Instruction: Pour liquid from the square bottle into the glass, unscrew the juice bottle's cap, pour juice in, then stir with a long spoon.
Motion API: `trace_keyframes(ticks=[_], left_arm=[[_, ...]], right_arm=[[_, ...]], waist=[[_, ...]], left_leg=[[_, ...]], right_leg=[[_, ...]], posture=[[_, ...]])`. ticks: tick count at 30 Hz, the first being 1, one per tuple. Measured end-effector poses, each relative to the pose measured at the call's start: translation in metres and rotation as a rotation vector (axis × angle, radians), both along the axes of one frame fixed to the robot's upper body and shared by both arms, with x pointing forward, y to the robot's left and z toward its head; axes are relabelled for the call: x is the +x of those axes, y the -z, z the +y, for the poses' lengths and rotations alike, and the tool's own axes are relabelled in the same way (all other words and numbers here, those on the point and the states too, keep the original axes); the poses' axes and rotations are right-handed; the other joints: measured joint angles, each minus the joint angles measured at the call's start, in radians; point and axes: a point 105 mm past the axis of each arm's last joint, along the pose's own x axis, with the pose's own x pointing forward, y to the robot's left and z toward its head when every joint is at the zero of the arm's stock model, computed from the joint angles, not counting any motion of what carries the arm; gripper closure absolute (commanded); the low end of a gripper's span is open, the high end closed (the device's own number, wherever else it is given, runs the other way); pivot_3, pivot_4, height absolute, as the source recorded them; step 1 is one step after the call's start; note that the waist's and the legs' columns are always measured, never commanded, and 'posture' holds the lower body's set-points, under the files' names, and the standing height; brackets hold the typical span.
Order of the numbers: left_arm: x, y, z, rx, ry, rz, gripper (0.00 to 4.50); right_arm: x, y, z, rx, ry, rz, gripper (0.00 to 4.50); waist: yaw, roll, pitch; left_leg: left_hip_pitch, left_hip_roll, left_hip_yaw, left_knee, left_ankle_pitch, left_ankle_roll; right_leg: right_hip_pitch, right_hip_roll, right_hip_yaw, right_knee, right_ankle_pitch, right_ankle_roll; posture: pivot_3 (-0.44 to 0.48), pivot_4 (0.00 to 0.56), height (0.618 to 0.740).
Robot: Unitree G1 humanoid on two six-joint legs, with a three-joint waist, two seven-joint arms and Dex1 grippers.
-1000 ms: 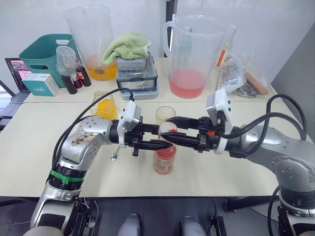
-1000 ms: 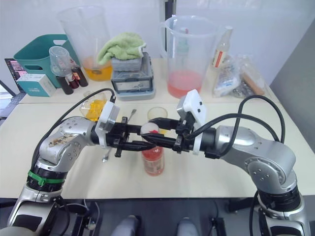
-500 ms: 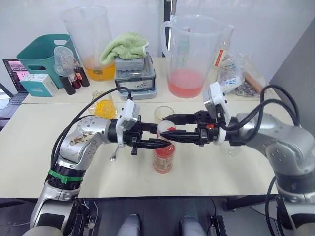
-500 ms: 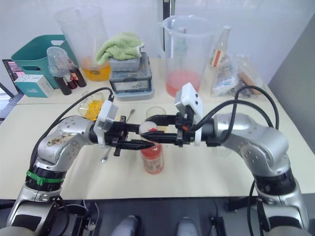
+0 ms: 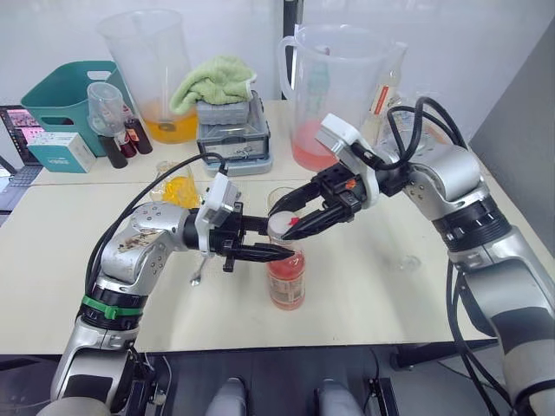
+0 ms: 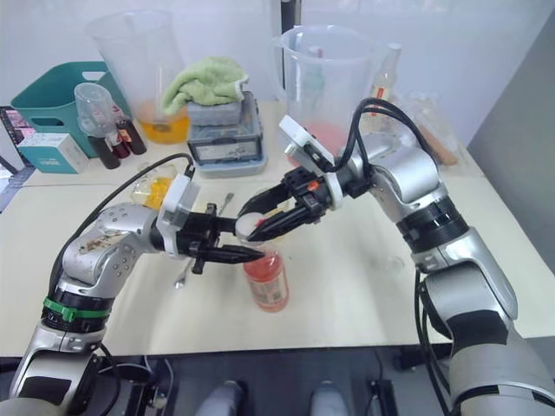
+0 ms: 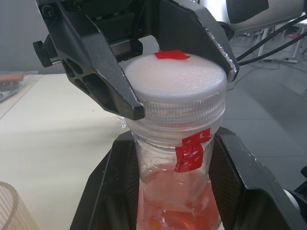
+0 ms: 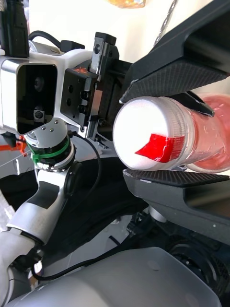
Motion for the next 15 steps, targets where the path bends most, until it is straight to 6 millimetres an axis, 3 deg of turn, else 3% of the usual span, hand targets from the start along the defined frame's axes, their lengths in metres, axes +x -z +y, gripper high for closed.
trace_keyframes(ticks=[1,6,11,15], left_arm=[[0.0,0.0,0.0,0.0,0.0,0.0,2.94],[-0.002,-0.002,-0.012,0.01,0.033,-0.018,2.94],[-0.002,-0.001,-0.013,0.007,0.032,-0.017,2.94],[-0.001,-0.002,-0.013,0.009,0.023,-0.022,2.94]], right_arm=[[0.0,0.0,0.0,0.003,-0.002,0.001,1.75],[-0.014,-0.009,0.01,0.053,-0.078,0.005,0.08],[-0.027,-0.037,-0.014,0.181,0.007,-0.036,0.01],[-0.034,-0.036,-0.03,0.241,0.206,-0.082,0.01]], waist=[[0.0,0.0,0.0],[-0.001,0.0,0.0],[0.011,0.0,0.0],[0.008,0.0,0.0]], left_leg=[[0.0,0.0,0.0,0.0,0.0,0.0],[0.0,0.0,0.0,0.0,0.0,0.0],[-0.001,-0.001,-0.002,0.001,0.0,0.0],[0.0,-0.001,-0.002,0.001,0.0,0.0]], right_leg=[[0.0,0.0,0.0,0.0,0.0,0.0],[-0.001,0.0,0.0,0.003,0.0,0.0],[0.0,0.0,-0.001,0.003,0.0,0.0],[-0.001,0.0,-0.001,0.004,0.0,0.0]], posture=[[0.0,0.15,0.74],[0.0,0.15,0.74],[0.0,0.15,0.74],[0.0,0.15,0.74]])
